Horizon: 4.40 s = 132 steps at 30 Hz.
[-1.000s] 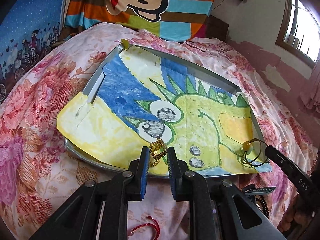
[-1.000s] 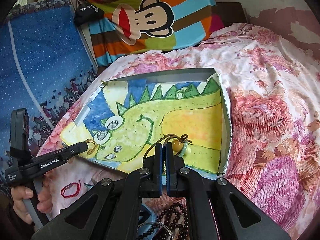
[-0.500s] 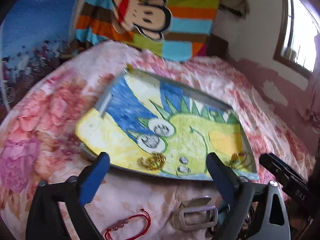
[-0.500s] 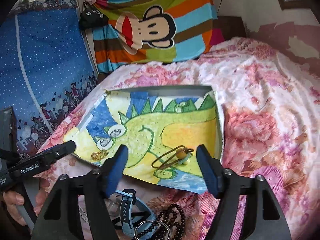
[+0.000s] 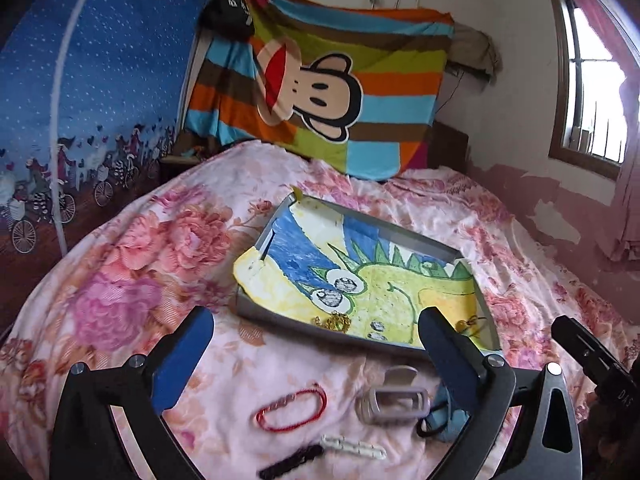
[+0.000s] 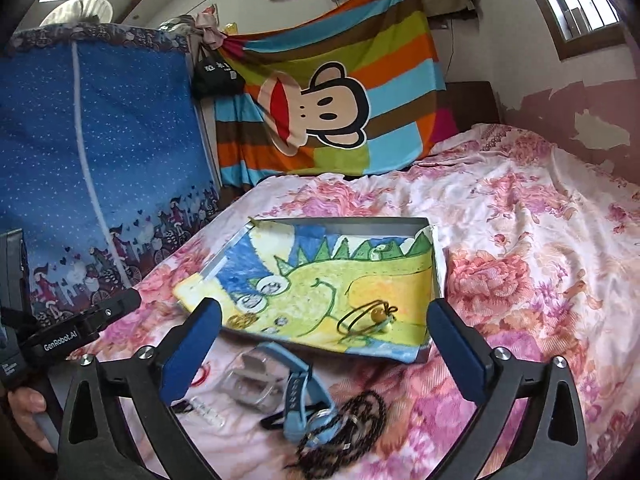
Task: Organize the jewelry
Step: 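Lift both open tools away from the tray back over the jewelry, then grasp the black hair tie with the left tool while the right tool grasps the white clip, then carry the hair tie onto the tray with the left tool while the right tool releases the clip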
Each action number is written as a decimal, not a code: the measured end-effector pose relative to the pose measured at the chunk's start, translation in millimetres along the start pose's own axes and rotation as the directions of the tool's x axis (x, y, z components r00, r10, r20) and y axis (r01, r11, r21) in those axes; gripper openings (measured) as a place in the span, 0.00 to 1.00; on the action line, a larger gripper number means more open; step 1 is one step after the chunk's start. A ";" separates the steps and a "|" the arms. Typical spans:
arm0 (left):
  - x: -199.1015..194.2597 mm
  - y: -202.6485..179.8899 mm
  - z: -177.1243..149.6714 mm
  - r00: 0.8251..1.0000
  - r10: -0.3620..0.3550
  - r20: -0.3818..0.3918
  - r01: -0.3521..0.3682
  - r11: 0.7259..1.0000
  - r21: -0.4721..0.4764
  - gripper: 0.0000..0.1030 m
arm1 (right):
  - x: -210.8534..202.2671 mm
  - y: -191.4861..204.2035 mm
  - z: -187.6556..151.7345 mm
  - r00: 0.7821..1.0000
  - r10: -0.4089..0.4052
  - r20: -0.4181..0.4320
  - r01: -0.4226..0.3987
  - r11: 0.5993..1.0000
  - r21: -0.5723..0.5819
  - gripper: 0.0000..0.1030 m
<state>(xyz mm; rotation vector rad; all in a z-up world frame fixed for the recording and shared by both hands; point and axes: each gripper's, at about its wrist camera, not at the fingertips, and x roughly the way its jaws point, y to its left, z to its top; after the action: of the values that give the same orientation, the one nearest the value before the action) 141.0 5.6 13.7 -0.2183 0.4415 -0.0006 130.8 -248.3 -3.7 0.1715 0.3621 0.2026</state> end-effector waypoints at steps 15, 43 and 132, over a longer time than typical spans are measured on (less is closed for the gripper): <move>-88.3 29.3 -34.8 0.998 0.034 0.050 -0.035 0.999 0.020 1.00 | -77.8 21.4 -33.7 0.999 -0.027 -0.027 0.026 0.998 -0.054 0.99; -67.0 32.2 -81.2 0.958 0.035 -0.284 0.031 0.974 0.225 1.00 | -58.8 26.2 -82.1 0.946 -0.026 -0.324 0.023 1.000 -0.014 0.98; 26.3 29.6 -50.9 0.901 -0.136 -0.411 0.185 0.979 0.082 0.08 | 66.9 96.4 -68.9 0.876 0.204 -0.437 -0.336 0.909 -0.247 0.03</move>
<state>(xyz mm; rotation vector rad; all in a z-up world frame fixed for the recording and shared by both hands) 141.8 22.6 -48.5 -0.1345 0.8343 -0.2386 150.8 -131.1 -69.9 -0.1450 0.7125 0.5806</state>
